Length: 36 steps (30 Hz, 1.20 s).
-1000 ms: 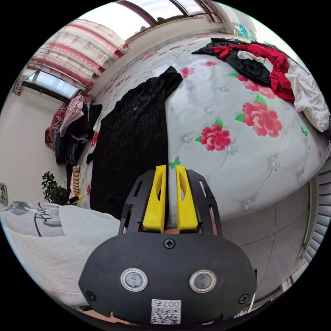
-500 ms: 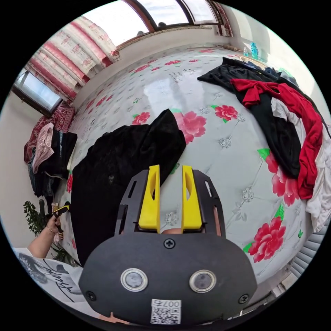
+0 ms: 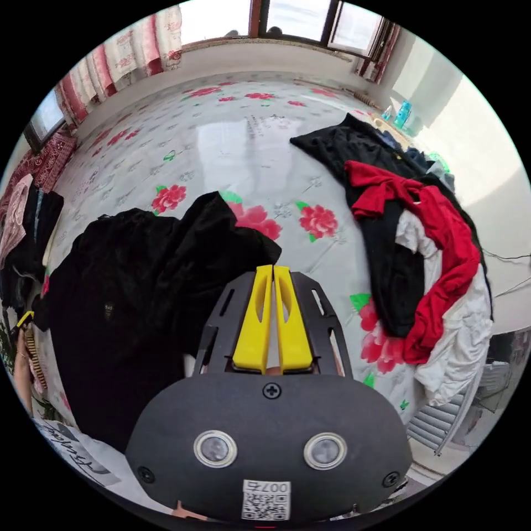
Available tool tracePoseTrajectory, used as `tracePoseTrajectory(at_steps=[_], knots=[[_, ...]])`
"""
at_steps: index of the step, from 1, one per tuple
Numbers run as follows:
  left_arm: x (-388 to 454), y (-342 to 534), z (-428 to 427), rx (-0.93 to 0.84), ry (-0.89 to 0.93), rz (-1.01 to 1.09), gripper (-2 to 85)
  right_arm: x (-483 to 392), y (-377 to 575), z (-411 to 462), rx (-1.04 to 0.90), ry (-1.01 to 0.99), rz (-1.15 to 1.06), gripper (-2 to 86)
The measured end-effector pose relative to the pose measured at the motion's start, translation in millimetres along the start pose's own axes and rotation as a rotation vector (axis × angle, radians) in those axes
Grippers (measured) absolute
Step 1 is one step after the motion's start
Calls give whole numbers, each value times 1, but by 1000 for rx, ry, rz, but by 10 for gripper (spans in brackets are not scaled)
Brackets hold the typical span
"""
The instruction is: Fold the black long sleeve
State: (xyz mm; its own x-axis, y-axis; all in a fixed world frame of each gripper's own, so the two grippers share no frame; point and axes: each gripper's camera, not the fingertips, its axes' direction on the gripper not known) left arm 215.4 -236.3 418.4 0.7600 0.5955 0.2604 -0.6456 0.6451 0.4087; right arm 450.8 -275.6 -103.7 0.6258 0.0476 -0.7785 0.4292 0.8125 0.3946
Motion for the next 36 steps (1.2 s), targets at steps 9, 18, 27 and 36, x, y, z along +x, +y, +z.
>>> tracePoseTrajectory(at_steps=[9, 18, 27, 36], knots=[[-196, 23, -32, 76, 80, -364, 6, 116, 31, 37, -432, 274, 68, 4], [-36, 42, -38, 207, 400, 8, 60, -71, 46, 12, 47, -218, -252, 46], [170, -36, 40, 46, 590, 343, 82, -321, 9, 105, -10, -429, -609, 66], [215, 28, 20, 167, 535, 503, -8, -357, 143, 122, 39, -418, -829, 7]])
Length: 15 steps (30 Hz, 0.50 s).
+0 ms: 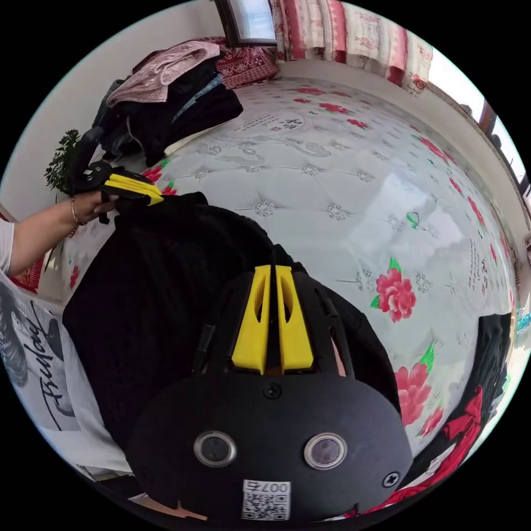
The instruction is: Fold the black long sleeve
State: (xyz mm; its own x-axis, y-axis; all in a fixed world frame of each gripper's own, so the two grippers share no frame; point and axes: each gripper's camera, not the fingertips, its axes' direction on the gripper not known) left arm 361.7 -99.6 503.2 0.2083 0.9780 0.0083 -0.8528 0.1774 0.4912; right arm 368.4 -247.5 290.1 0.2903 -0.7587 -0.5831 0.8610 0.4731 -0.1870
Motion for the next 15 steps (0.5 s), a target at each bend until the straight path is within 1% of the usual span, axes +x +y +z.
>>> tracePoseTrajectory(at_steps=[3, 5, 7, 11, 13, 15], knots=[[31, 47, -28, 87, 41, 35, -8, -38, 61, -8, -5, -26, -7, 7], [41, 80, -44, 146, 54, 4, -4, -56, 96, -4, -85, -38, 7, 11], [41, 91, -54, 160, 66, -22, 5, -60, 109, -18, -66, -43, 24, 16], [33, 81, -62, 153, 68, 7, 55, -52, 103, -61, 74, -10, 74, 40], [31, 68, -51, 129, 94, 39, 78, -48, 94, -59, 74, -17, 72, 52], [31, 54, -30, 72, 115, 66, 101, -46, 86, -40, 1, -52, 56, 58]])
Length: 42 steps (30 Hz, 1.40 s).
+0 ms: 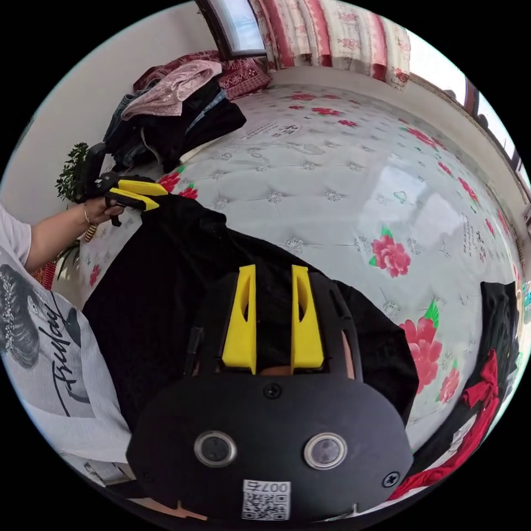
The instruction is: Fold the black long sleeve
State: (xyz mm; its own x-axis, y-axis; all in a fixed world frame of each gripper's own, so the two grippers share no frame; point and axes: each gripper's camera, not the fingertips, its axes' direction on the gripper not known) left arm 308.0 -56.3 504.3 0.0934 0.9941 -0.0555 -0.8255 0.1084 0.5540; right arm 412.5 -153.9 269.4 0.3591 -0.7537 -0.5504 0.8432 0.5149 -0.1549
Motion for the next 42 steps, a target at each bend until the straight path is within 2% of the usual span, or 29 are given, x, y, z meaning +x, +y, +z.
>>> tracePoseTrajectory(at_steps=[3, 6, 7, 8, 9, 13, 16, 19, 21, 25, 27, 29, 31, 34, 36, 38, 42], knots=[[-8, -17, 39, -91, 19, -5, 117, -5, -3, 34, -125, -49, -43, 48], [-21, -28, 62, -108, 21, -31, 109, -12, -7, 43, -175, 28, -96, 19], [-28, -35, 65, -107, 18, -55, 95, -13, -11, 36, -151, 68, -127, 13], [-35, -41, 67, -125, -1, -78, 37, -8, -19, 26, -118, 97, -143, 8], [-39, -44, 68, -142, -48, -96, 8, -4, -25, 20, -103, 111, -137, 6], [-46, -73, 70, -121, -300, -67, -6, 37, -81, -14, 14, 199, -59, 5], [-55, -98, 67, -57, -393, -169, -4, 62, -125, -4, -9, 206, 30, 15], [-69, -109, 81, -104, -351, -227, 26, 84, -139, 20, -101, 191, 112, 36], [-71, -105, 71, -76, -345, -238, 52, 92, -128, 12, -74, 178, 154, 45], [-62, -80, 16, 41, -353, -263, 73, 94, -63, -52, 133, 124, 246, 37], [-52, -72, 5, 84, -343, -219, 64, 90, -33, -67, 169, 150, 257, 29], [-49, -84, 25, -1, -328, -170, 63, 93, -21, -62, 109, 214, 248, 21], [-52, -101, 39, -52, -333, -173, 62, 101, -31, -59, 43, 183, 273, 18], [-41, -134, 31, 35, -280, -99, 54, 97, -56, -58, 32, 76, 224, 16], [-38, -154, 36, 34, -257, -55, 42, 90, -70, -48, 2, 97, 178, 15], [-48, -172, 58, -49, -229, -73, 35, 90, -83, -27, -76, 147, 149, 11], [-68, -181, 65, -34, -281, -52, 15, 102, -92, -36, -38, 244, 119, 6]])
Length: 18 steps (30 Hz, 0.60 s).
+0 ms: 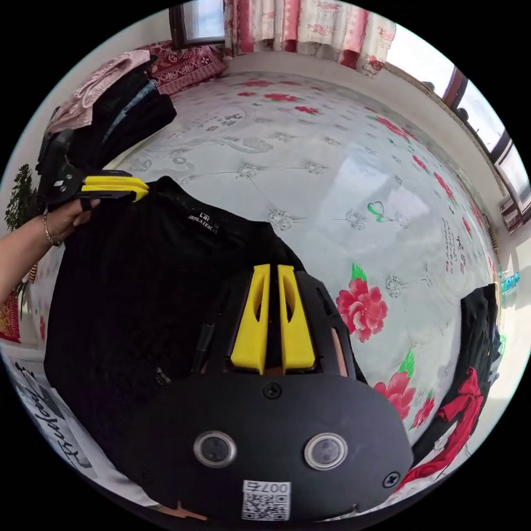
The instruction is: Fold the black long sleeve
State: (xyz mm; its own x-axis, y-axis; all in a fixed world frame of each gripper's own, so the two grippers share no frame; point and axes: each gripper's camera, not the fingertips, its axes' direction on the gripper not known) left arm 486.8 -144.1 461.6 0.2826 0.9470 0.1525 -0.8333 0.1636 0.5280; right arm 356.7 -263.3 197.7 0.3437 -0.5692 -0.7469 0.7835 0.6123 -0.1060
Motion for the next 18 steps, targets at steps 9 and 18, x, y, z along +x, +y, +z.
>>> tracePoseTrajectory(at_steps=[9, 18], knots=[[-35, -12, -69, 81, -38, -206, 34, 42, 15, -106, 213, -62, 167, 17], [-9, 236, -182, -145, -49, -403, 58, 4, 246, -192, 24, -114, 295, 59]])
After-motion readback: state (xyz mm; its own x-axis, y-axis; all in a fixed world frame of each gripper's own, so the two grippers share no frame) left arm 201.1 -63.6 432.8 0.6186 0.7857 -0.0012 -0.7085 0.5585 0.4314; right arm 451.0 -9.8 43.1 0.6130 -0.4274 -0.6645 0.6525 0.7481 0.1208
